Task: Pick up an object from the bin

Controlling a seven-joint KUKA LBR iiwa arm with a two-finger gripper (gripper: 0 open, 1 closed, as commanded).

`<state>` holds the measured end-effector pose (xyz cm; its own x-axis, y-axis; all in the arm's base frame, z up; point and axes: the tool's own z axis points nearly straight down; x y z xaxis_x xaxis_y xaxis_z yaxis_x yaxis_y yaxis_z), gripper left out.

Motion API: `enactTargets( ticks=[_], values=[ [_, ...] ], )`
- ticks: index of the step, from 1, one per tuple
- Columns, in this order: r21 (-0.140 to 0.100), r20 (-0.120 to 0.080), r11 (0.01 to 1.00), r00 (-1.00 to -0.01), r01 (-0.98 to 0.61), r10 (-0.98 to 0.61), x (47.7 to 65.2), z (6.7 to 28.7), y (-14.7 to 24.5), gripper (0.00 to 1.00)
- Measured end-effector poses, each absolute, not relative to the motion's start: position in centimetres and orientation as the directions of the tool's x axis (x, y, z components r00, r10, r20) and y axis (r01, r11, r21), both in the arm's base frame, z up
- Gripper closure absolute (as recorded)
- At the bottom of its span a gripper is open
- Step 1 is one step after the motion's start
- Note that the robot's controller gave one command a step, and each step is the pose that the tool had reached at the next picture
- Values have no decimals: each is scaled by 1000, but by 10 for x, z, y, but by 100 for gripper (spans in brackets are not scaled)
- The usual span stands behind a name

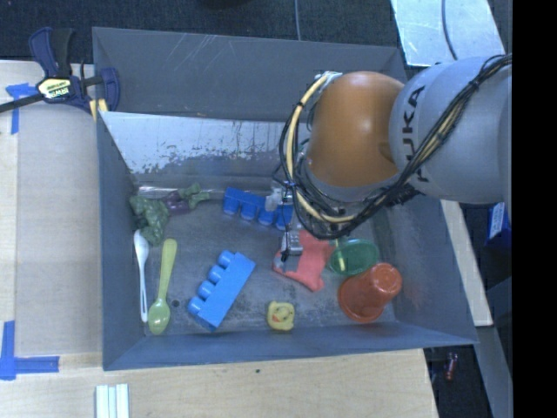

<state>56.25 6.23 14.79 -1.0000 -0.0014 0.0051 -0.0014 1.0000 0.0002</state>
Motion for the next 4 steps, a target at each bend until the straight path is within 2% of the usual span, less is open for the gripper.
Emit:
enactTargets(
  ticks=[1, 2, 3, 4],
  values=[
    [1, -3, 1000, -1000, 1, 1, 564, 153, 62, 0],
    [1, -2, 922, -922, -388, -388, 542, 77, 112, 0],
    [-3, -5, 855, -855, -518, -518, 536, 71, 128, 0],
    [1, -2, 658, -658, -753, -753, 515, 71, 149, 0]
  ],
)
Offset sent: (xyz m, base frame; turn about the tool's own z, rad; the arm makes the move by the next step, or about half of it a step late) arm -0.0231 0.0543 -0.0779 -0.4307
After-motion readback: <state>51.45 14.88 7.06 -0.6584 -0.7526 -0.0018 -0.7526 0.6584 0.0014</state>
